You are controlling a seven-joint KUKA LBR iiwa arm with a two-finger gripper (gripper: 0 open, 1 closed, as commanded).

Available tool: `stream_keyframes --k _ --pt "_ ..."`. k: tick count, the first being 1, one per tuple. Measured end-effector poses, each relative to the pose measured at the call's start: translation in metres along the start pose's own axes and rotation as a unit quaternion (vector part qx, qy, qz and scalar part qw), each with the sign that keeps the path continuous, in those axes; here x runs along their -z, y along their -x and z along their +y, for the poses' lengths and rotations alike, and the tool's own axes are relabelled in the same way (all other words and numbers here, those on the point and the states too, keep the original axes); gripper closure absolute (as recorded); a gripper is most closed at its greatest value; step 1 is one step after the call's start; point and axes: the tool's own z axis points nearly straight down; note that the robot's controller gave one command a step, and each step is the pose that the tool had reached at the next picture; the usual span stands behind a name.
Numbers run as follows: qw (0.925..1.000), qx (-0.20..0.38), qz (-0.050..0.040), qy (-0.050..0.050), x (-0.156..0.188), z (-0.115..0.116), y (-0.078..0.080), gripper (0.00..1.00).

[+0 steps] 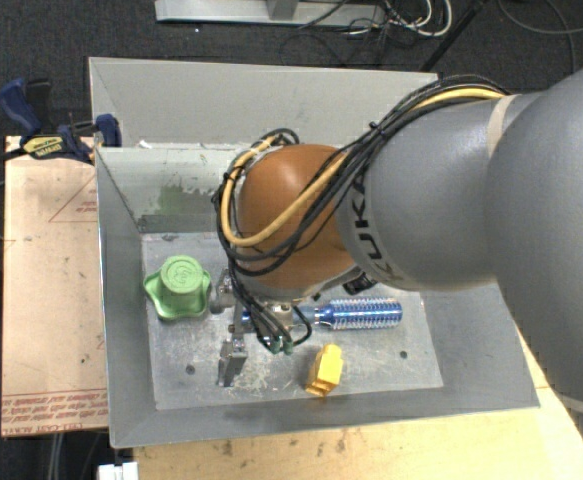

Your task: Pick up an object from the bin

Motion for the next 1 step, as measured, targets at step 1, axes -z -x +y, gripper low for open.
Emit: stream_keyframes --k 1 --pt "0.9984 0.057 -0.002 -0.001 -0.0357 -0.0569 -0.0123 0.0"
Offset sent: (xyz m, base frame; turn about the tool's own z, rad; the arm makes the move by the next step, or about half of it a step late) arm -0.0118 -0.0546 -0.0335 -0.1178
